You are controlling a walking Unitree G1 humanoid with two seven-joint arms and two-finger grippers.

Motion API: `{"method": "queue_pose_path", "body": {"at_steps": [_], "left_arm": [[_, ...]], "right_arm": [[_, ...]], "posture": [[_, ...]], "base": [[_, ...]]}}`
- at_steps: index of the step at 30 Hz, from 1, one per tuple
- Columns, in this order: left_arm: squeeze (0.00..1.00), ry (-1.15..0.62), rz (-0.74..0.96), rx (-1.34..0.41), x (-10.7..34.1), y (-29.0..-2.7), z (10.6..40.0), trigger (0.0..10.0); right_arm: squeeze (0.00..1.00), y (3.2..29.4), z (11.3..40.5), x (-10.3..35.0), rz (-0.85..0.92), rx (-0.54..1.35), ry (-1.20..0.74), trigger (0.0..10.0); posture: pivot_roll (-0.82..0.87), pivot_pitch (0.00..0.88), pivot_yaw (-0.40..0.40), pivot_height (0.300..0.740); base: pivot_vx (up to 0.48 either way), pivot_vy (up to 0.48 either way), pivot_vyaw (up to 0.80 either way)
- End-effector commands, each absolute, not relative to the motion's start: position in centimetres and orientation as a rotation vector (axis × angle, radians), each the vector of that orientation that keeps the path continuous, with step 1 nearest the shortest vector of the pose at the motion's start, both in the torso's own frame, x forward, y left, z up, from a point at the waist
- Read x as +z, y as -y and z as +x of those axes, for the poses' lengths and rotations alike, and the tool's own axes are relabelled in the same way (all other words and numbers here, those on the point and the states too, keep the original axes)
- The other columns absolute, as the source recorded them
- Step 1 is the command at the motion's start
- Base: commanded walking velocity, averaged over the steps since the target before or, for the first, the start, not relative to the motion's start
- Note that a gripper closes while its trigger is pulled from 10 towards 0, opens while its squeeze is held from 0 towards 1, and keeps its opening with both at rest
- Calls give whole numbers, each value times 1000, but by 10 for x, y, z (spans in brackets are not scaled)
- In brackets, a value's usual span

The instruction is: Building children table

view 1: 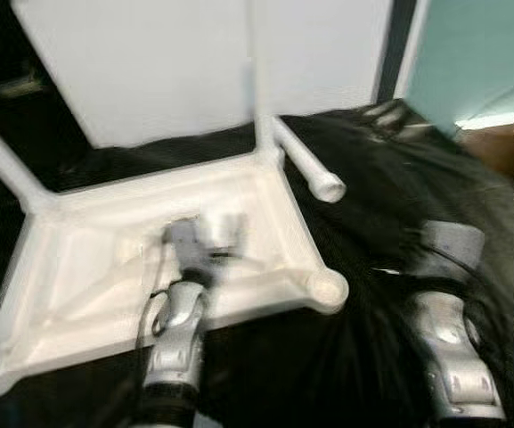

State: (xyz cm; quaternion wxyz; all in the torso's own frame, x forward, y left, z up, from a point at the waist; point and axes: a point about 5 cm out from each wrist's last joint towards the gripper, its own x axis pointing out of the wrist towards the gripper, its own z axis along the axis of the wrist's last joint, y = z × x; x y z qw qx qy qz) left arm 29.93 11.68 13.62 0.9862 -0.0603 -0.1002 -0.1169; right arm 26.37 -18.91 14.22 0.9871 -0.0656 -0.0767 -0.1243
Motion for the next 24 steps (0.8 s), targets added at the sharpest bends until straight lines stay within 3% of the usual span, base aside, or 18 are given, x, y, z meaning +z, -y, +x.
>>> {"method": "queue_pose_path", "body": {"at_steps": [1,24], "left_arm": [[0,148,-137,-199,122,-124,295,10000],[0,151,-116,-213,123,-124,292,10000]], "right_arm": [[0,179,264,141,-116,-215,150,10000],[0,183,283,140,-187,-191,94,10000]], "posture": [[-89,0,51,740],[-69,16,58,740]], "base": [[0,0,0],[0,0,0]]}}
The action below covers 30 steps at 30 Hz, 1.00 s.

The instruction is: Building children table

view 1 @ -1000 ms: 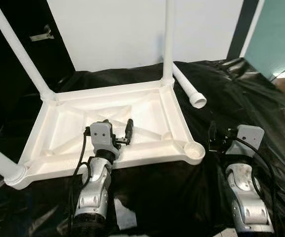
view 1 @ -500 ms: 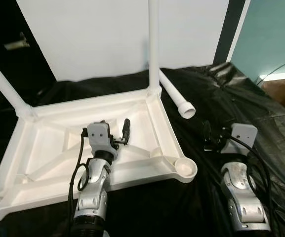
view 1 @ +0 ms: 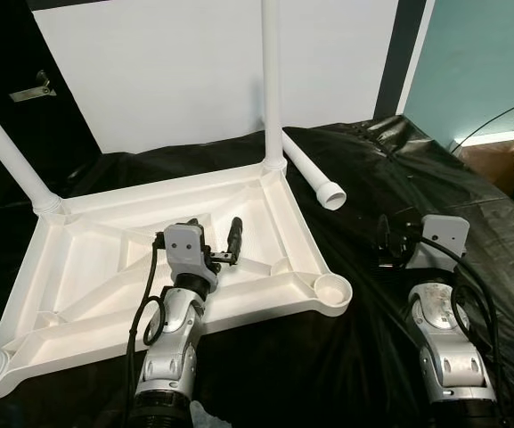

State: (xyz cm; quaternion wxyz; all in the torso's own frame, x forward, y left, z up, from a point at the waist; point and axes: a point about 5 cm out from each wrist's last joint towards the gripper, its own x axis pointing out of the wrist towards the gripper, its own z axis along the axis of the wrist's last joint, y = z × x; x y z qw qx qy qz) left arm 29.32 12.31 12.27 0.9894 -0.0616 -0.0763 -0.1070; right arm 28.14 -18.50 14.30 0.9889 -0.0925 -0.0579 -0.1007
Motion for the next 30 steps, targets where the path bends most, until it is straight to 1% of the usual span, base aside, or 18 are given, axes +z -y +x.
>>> {"method": "queue_pose_path", "body": {"at_steps": [1,7,10,16,17,22,27,30], "left_arm": [[0,150,-115,-212,123,-124,291,10000],[0,143,-101,-216,122,-125,288,10000],[0,142,-93,-215,123,-128,285,10000],[0,136,-78,-212,124,-132,282,10000],[0,134,-73,-213,124,-133,281,10000],[0,139,-67,-219,128,-134,281,10000],[0,147,-59,-219,132,-139,280,10000],[0,143,-40,-208,130,-146,277,10000]], "right_arm": [[0,183,284,140,-187,-189,91,10000],[0,182,296,137,-212,-136,41,10000],[0,182,298,137,-222,-123,37,10000],[0,183,299,134,-227,-103,20,10000],[0,184,303,132,-249,-70,2,10000],[0,192,310,128,-276,-48,-28,10000],[0,196,320,131,-314,-6,-41,10000],[0,193,324,135,-332,24,-36,10000]], "posture": [[-69,16,58,740],[-59,31,66,740],[-40,58,80,740],[-27,73,98,740],[-22,78,107,740],[-13,90,123,740],[-7,102,117,740],[8,113,89,740]], "base": [[0,0,0],[0,0,0],[0,0,0],[0,0,0],[0,0,0],[0,0,0],[0,0,0],[0,0,0]]}}
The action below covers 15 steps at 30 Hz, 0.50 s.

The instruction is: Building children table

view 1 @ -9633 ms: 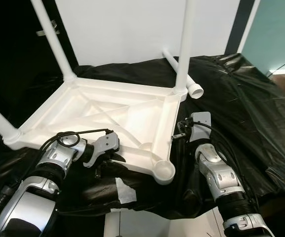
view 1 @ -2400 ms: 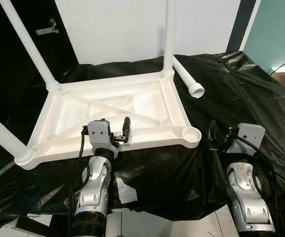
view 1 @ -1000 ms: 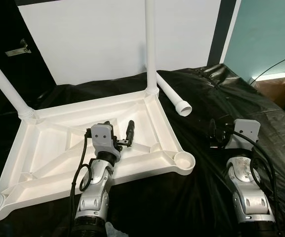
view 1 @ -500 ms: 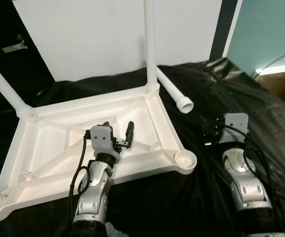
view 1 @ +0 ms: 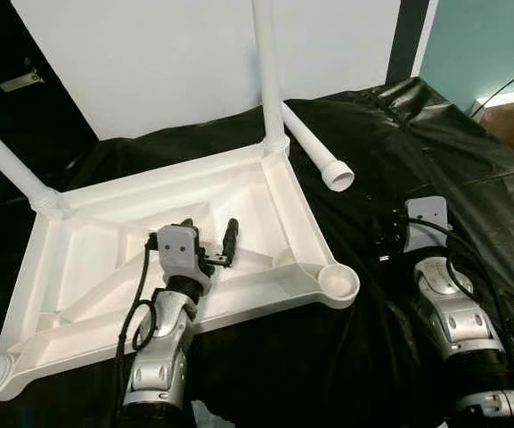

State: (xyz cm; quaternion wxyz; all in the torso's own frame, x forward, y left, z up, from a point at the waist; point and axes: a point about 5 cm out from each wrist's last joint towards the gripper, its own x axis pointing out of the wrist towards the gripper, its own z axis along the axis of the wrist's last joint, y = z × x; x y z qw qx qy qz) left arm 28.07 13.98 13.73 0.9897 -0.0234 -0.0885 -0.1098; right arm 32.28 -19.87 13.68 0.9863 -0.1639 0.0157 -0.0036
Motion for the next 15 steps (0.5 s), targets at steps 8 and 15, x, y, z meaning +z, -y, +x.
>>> {"method": "queue_pose_path", "body": {"at_steps": [8,15], "left_arm": [[0,195,-19,-105,144,-163,273,10000],[0,184,3,-93,145,-172,266,10000]], "right_arm": [[0,189,345,153,-451,149,15,10000],[0,190,362,168,-529,194,46,10000]], "posture": [[97,128,65,740],[125,153,80,740]], "base": [[0,0,0],[0,0,0]]}}
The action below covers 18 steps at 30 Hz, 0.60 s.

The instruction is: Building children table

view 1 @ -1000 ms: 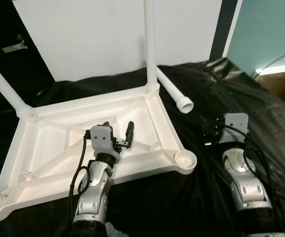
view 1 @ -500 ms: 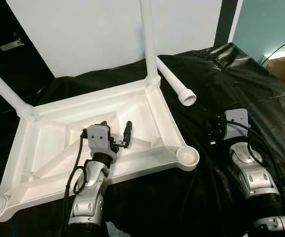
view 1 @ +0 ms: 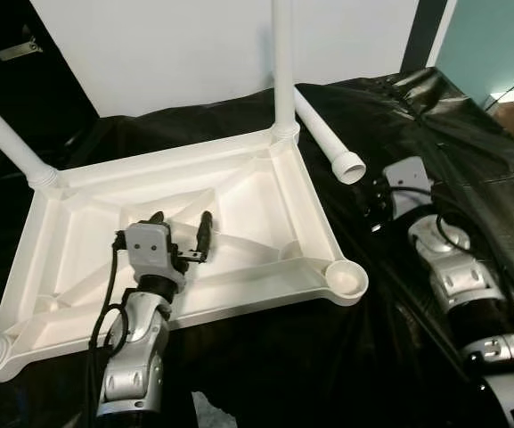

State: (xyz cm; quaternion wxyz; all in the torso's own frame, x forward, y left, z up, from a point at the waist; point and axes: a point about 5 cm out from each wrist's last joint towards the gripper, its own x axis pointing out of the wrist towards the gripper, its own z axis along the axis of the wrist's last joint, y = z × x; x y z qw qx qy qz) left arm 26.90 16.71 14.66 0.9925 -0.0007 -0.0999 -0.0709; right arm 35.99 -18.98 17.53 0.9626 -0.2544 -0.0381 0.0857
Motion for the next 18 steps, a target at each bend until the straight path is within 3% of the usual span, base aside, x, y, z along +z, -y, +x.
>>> {"method": "queue_pose_path", "body": {"at_steps": [1,18], "left_arm": [[0,181,9,-93,146,-173,265,10000],[0,153,45,-72,150,-186,249,10000]], "right_arm": [[0,192,366,168,-543,197,35,10000],[0,199,387,178,-655,215,29,10000]], "posture": [[134,162,86,740],[193,223,99,740]], "base": [[0,0,0],[0,0,0]]}}
